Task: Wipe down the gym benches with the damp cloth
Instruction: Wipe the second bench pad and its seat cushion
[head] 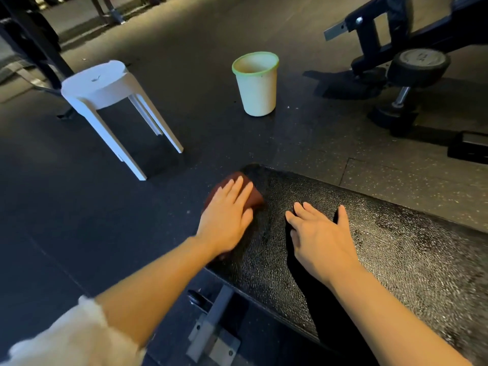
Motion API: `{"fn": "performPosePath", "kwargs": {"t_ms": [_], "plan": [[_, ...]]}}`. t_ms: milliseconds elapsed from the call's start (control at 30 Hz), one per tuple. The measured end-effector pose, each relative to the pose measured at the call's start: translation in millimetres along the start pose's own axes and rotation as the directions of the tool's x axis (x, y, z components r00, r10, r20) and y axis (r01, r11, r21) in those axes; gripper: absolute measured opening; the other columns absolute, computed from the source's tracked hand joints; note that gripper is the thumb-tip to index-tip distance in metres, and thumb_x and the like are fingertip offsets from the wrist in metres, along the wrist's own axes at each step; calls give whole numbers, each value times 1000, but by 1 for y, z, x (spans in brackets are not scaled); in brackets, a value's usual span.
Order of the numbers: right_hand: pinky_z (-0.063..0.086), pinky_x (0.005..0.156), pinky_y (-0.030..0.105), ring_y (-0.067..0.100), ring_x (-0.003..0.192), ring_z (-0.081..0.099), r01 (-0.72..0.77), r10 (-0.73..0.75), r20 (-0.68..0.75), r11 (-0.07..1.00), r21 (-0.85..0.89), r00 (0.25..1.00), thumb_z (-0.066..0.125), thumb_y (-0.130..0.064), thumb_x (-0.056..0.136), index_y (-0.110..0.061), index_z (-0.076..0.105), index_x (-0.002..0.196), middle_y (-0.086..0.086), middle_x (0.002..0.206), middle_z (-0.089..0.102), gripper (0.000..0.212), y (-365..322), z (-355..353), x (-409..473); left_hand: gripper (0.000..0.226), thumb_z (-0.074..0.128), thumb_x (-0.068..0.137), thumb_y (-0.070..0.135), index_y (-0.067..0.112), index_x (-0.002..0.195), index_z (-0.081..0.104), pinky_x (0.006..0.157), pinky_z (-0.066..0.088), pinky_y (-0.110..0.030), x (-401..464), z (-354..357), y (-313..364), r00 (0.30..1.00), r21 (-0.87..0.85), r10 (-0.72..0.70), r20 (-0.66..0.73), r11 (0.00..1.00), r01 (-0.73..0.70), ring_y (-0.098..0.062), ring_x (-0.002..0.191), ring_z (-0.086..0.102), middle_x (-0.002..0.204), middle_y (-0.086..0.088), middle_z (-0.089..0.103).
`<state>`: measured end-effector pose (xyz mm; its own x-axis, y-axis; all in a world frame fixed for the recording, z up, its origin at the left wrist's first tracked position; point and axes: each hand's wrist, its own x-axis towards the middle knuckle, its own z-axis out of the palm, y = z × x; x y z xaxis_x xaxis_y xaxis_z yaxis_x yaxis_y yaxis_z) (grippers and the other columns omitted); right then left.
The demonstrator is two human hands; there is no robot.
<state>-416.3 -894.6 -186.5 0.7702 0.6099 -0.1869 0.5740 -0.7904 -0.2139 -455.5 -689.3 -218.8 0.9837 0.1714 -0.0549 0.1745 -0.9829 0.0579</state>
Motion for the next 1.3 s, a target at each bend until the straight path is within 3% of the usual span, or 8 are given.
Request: {"fn": "performPosePath", "kwargs": {"t_ms": [167, 433, 567, 667, 867, 1000, 1100, 1300], "plan": [[-3, 114, 63, 9, 148, 3, -5, 5, 4, 1000, -22, 1000, 32, -25, 101, -28, 19, 153, -8, 162, 9, 54, 0, 2, -4, 59, 27, 103, 41, 22, 154, 4, 118, -2, -34, 23, -4, 3, 991, -25, -127, 48, 991, 128, -23, 149, 0, 162, -7, 0], [-5, 113, 64, 16, 149, 6, 50, -55, -66, 995, -85, 996, 30, -30, 101, -28, 12, 154, -3, 162, 10, 56, -1, 5, -20, 60, 27, 103, 41, 24, 153, -2, 121, -5, -35, -45, -2, 14, 997, 45, 75, 34, 996, -77, -18, 149, -7, 161, -2, -8], [24, 106, 70, 26, 128, 52, 153, -173, -242, 983, -100, 955, 68, -27, 80, -17, 63, 127, 7, 133, 59, 48, -11, 21, -40, 60, 28, 103, 39, 21, 154, 2, 120, -2, -37, -10, -2, 5, 995, 38, -75, 68, 997, 73, -23, 149, -3, 162, -6, -3], [26, 104, 69, 25, 119, 60, 184, -205, -281, 978, -100, 938, 75, -27, 73, -15, 72, 112, 7, 121, 67, 40, -21, 27, -48, 59, 28, 103, 38, 20, 154, 4, 119, -3, -36, -29, -1, 18, 996, 22, -85, 39, 996, 85, -23, 149, -2, 162, -7, -2], [18, 105, 65, 24, 122, 57, 196, -219, -261, 974, -112, 940, 72, -27, 76, -16, 70, 117, 4, 125, 65, 42, -15, 43, -61, 61, 7, 94, 49, 26, 150, -5, 120, -8, -33, -108, 3, 19, 993, 42, 106, 43, 993, -108, -15, 147, -10, 158, 3, -10], [7, 108, 66, 19, 135, 44, 161, -180, -180, 980, -117, 967, 61, -27, 87, -21, 58, 134, 0, 141, 53, 47, -14, 40, -70, 55, 28, 104, 33, 21, 154, 10, 119, -3, -36, -79, 3, -5, 994, -45, -108, -7, 993, 107, -23, 149, 0, 162, -4, 3], [-9, 110, 65, 13, 148, 10, 165, -175, -87, 980, -113, 981, 32, -30, 102, -27, 26, 151, -6, 160, 19, 50, -15, 33, -71, 56, 28, 104, 32, 20, 154, 8, 119, 0, -38, -59, 3, -7, 972, -33, -234, 36, 971, 235, -25, 149, 0, 162, -8, 3], [-4, 113, 64, 11, 149, -1, 113, -116, -46, 991, -77, 992, 30, -28, 102, -27, 16, 153, -8, 162, 7, 53, -22, 31, -76, 65, 13, 96, 54, 25, 153, 5, 117, -12, -32, -117, 11, 35, 1000, -56, 13, -22, 998, -14, -19, 148, -8, 160, 1, -5]]}}
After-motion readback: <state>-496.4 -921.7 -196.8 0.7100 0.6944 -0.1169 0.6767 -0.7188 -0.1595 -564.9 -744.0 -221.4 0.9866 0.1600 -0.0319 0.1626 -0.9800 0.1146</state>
